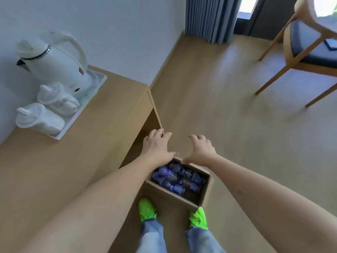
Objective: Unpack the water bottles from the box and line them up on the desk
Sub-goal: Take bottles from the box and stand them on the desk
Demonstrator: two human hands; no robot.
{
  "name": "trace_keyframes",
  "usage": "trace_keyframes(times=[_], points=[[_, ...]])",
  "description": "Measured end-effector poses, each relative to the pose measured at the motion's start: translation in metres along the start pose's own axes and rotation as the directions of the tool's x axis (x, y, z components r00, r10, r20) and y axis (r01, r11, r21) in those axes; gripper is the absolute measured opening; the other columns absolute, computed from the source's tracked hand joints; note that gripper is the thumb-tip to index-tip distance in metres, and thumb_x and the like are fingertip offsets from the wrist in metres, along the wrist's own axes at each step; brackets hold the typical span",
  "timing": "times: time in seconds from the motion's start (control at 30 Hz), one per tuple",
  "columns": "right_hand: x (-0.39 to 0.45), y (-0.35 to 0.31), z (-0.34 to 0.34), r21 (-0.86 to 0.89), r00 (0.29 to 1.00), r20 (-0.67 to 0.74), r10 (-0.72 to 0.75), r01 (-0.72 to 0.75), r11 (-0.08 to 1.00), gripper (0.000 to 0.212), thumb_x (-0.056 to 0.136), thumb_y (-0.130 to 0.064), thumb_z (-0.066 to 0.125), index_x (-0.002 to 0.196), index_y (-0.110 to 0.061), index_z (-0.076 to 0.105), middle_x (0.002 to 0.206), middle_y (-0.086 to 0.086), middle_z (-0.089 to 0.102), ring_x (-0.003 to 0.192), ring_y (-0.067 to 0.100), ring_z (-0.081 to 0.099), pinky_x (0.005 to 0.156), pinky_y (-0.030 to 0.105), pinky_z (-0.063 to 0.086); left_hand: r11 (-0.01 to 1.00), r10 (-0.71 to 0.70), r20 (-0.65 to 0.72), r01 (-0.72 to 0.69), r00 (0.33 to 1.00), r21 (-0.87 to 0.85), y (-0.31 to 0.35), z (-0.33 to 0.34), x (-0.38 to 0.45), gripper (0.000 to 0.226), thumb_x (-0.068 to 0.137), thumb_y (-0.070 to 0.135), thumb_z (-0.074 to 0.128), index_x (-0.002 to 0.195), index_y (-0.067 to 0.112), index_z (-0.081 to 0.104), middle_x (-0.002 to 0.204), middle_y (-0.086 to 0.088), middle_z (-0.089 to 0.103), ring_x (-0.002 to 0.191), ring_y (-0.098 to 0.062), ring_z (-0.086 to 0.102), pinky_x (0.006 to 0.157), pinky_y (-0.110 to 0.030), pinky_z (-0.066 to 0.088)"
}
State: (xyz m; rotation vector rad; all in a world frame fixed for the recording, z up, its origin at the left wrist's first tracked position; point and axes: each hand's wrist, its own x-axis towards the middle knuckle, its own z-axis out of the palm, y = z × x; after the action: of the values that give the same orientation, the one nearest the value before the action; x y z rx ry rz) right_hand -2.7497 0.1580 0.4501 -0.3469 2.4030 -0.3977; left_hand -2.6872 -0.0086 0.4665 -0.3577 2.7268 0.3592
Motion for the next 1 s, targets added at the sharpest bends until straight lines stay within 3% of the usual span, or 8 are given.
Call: trace_keyframes(times=[0.33, 0.5, 0.6, 0.73, 1.0], points=[[0.079, 0.07, 0.192, 0.07, 0.962, 0.206, 0.178, -0.196, 0.978, 0.106, 0.057, -0.055, 0.082, 0.144, -0.026, 0.029, 0.136, 0.008, 0.04, 0.124, 0.031, 0.039, 0.097, 0.045, 0.043, 1.0, 0.004, 0.284, -0.006, 0.959, 0.007, -0.067, 0.194, 0.065, 0.078, 0.076, 0.054, 0.066, 0.144, 0.028, 0.038, 0.155, -0.005, 0.031, 0.143, -0.024, 0.02, 0.113, -0.044, 0.028], [0.13, 0.106, 0.287, 0.078, 0.928, 0.27, 0.255, -0.285, 0.955, 0.098, 0.06, -0.052, 0.084, 0.14, -0.026, 0.033, 0.135, 0.008, 0.04, 0.123, 0.031, 0.04, 0.098, 0.043, 0.043, 1.0, 0.012, 0.349, -0.006, 0.937, -0.017, -0.094, 0.296, 0.094, 0.067, 0.075, 0.052, 0.069, 0.134, 0.026, 0.046, 0.149, -0.002, 0.036, 0.139, -0.023, 0.025, 0.108, -0.042, 0.033], [0.163, 0.128, 0.333, 0.023, 0.932, 0.24, 0.273, -0.287, 0.958, 0.089, 0.06, -0.052, 0.082, 0.133, -0.024, 0.037, 0.131, 0.009, 0.041, 0.12, 0.031, 0.041, 0.095, 0.044, 0.044, 0.999, 0.027, 0.355, -0.016, 0.934, -0.034, -0.107, 0.352, 0.114, 0.063, 0.075, 0.051, 0.07, 0.129, 0.025, 0.049, 0.147, -0.001, 0.038, 0.137, -0.023, 0.026, 0.109, -0.042, 0.033], [0.204, 0.155, 0.38, -0.061, 0.953, 0.179, 0.242, -0.235, 0.97, 0.09, 0.061, -0.052, 0.081, 0.133, -0.021, 0.037, 0.133, 0.012, 0.04, 0.12, 0.034, 0.04, 0.093, 0.044, 0.042, 0.999, 0.036, 0.363, -0.031, 0.931, -0.018, -0.119, 0.414, 0.14, 0.072, 0.075, 0.05, 0.072, 0.137, 0.025, 0.045, 0.152, -0.001, 0.034, 0.14, -0.023, 0.023, 0.113, -0.041, 0.027], [0.264, 0.191, 0.448, -0.154, 0.984, 0.055, 0.172, -0.162, 0.975, 0.09, 0.066, -0.038, 0.08, 0.139, -0.019, 0.031, 0.138, 0.012, 0.036, 0.129, 0.034, 0.033, 0.097, 0.05, 0.039, 0.971, 0.149, 0.377, -0.208, 0.914, 0.12, -0.144, 0.505, 0.183, 0.078, 0.071, 0.048, 0.076, 0.138, 0.023, 0.045, 0.147, -0.002, 0.039, 0.137, -0.026, 0.029, 0.117, -0.046, 0.022]])
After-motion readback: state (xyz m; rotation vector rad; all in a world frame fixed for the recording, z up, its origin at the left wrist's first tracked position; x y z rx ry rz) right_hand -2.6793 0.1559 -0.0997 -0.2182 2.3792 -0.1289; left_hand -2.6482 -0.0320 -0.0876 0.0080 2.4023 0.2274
